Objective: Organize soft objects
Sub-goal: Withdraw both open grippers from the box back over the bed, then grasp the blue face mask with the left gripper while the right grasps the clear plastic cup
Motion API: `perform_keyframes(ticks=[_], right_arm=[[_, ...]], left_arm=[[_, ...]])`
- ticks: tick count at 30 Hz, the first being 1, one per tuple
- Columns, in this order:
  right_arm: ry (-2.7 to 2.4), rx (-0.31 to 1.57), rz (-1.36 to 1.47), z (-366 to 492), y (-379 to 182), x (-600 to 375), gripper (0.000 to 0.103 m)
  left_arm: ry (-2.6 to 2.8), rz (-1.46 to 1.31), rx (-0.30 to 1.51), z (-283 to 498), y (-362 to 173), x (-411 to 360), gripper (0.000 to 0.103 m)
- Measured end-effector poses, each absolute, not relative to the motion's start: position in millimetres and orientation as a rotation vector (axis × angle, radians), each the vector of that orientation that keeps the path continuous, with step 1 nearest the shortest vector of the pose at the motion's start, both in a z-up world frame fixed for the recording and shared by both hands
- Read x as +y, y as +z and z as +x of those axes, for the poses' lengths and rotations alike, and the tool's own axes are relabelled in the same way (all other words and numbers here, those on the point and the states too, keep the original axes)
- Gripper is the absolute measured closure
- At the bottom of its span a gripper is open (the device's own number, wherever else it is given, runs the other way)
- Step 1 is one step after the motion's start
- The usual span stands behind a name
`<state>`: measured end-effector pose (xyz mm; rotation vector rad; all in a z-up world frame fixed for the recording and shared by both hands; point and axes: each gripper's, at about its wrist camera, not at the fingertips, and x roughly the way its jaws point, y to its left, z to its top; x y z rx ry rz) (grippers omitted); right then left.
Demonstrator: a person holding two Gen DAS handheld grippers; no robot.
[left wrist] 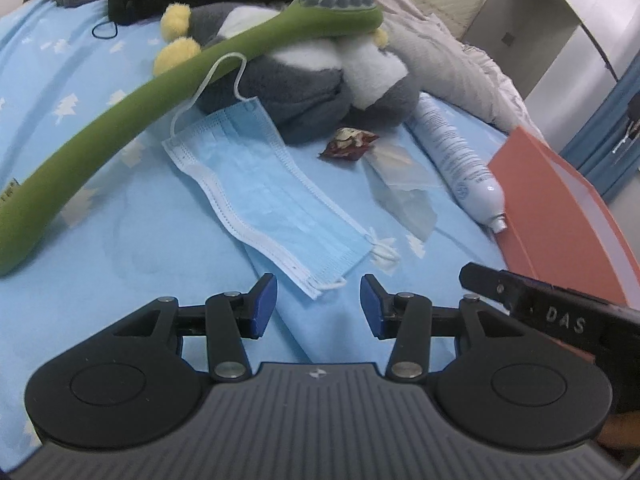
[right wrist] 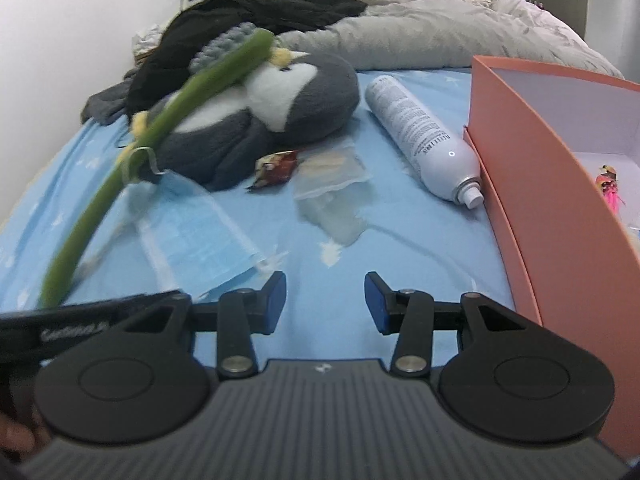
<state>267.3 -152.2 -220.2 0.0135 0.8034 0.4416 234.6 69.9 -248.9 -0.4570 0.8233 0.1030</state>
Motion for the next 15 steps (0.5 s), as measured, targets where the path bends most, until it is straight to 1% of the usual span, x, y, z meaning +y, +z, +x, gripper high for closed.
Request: perform_keyframes(ticks=[8,15], right_arm=[[0.433,0.813,-0.025,312,-250,-138,0.057],[0.452,0.798,-0.082,337,-263,-121,0.058]], left_arm=[[0.108,-0.495,0.828,259,-266,83,0.051],[0.111,-0.507,0.799,271,-274,87,0.052]])
